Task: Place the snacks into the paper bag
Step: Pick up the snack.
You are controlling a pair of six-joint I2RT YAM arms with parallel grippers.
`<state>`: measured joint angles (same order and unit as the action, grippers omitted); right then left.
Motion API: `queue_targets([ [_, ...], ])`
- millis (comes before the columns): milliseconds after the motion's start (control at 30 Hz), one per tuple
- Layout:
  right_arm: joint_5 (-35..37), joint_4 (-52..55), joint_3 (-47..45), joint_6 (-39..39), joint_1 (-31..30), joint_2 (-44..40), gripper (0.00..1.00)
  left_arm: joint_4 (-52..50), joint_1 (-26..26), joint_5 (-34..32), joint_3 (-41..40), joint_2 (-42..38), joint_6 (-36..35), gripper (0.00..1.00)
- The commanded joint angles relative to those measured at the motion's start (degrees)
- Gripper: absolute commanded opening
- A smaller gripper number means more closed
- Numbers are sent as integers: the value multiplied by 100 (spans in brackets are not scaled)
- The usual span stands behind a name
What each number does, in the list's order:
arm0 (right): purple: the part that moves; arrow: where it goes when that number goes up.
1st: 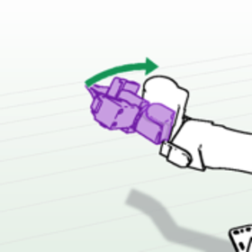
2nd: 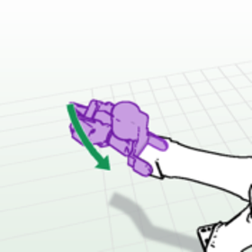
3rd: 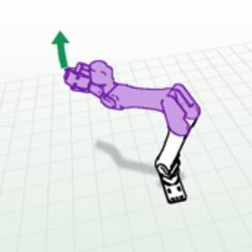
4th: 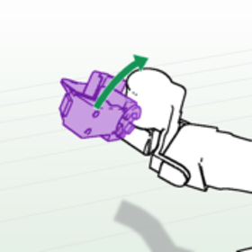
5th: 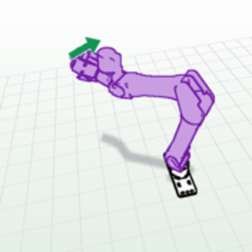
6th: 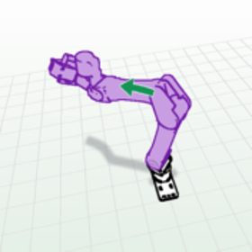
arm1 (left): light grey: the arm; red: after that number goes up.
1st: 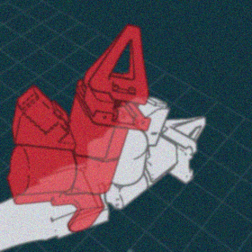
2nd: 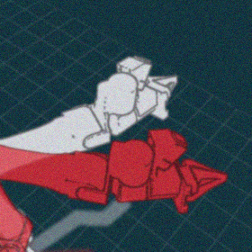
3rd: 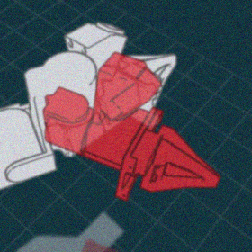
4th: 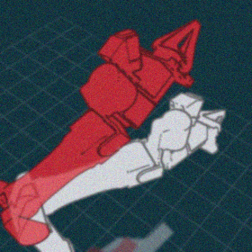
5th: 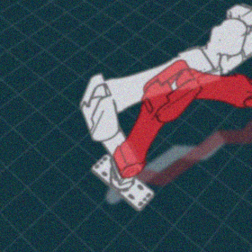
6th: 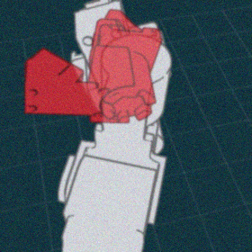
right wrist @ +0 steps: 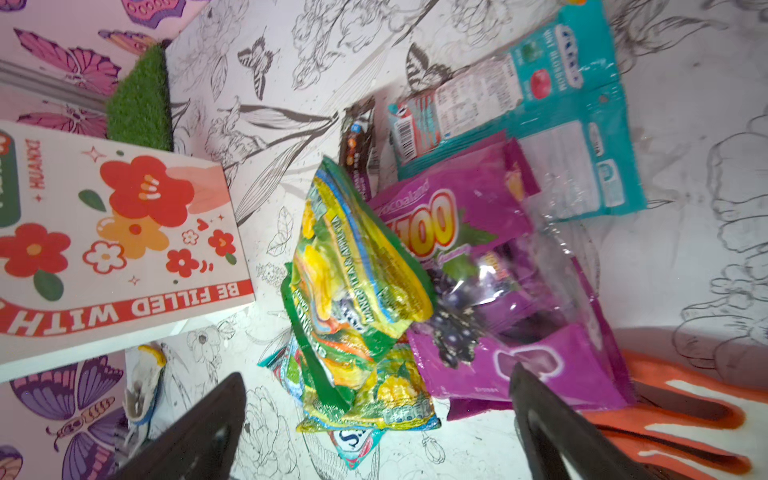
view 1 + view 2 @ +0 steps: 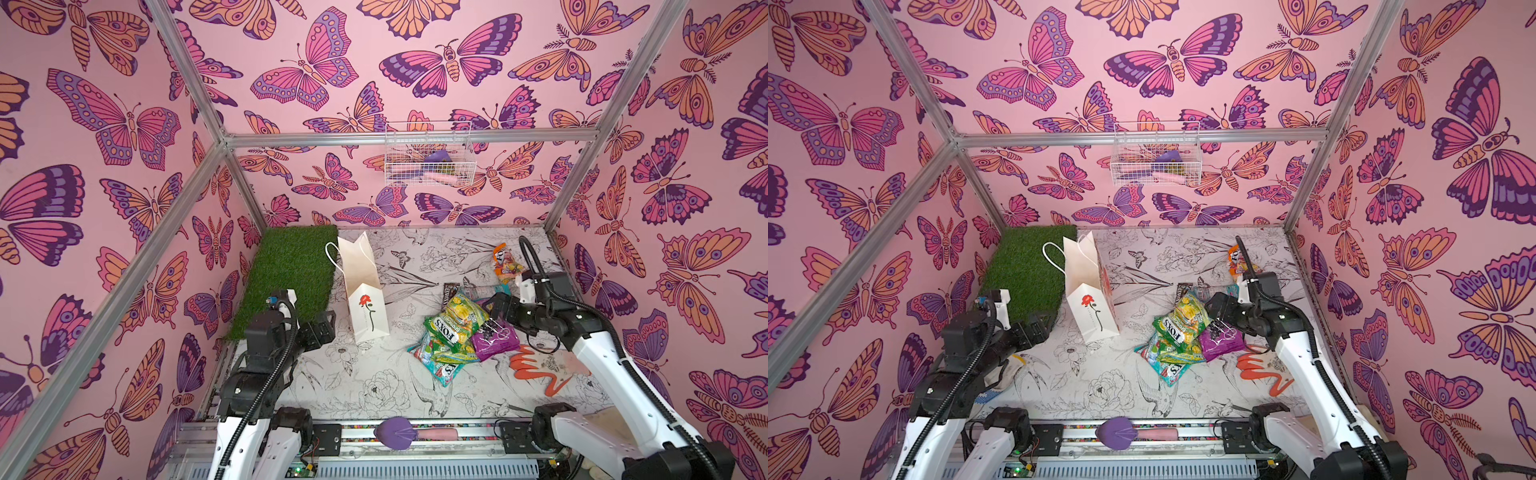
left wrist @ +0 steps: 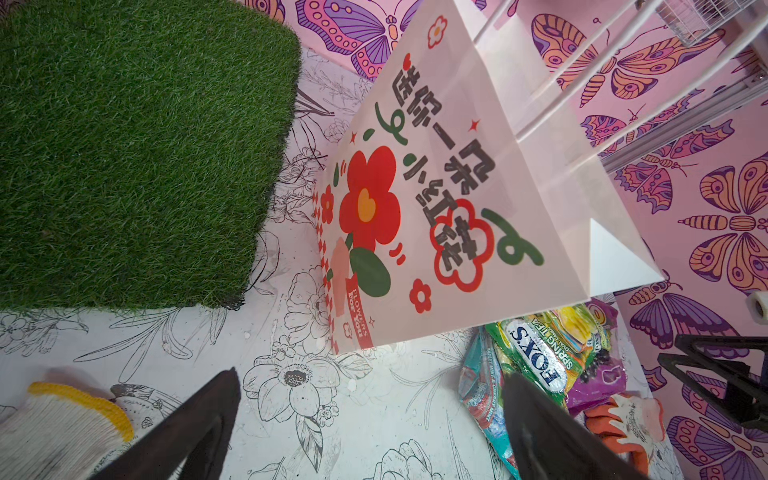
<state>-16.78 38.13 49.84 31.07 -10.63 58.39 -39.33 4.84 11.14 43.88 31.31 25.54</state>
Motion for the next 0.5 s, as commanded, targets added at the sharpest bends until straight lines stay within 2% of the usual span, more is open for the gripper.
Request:
queue_targets([
  [0,42,59,-153,23,-274,39,99,-84,-18,137,-124,46,-119,100],
  [233,65,-153,-524,274,-482,23,99,-42,-19,301,-197,29,-28,100],
  [467,72,-253,-669,417,-698,210,99,-22,-24,188,-230,-91,-18,100],
])
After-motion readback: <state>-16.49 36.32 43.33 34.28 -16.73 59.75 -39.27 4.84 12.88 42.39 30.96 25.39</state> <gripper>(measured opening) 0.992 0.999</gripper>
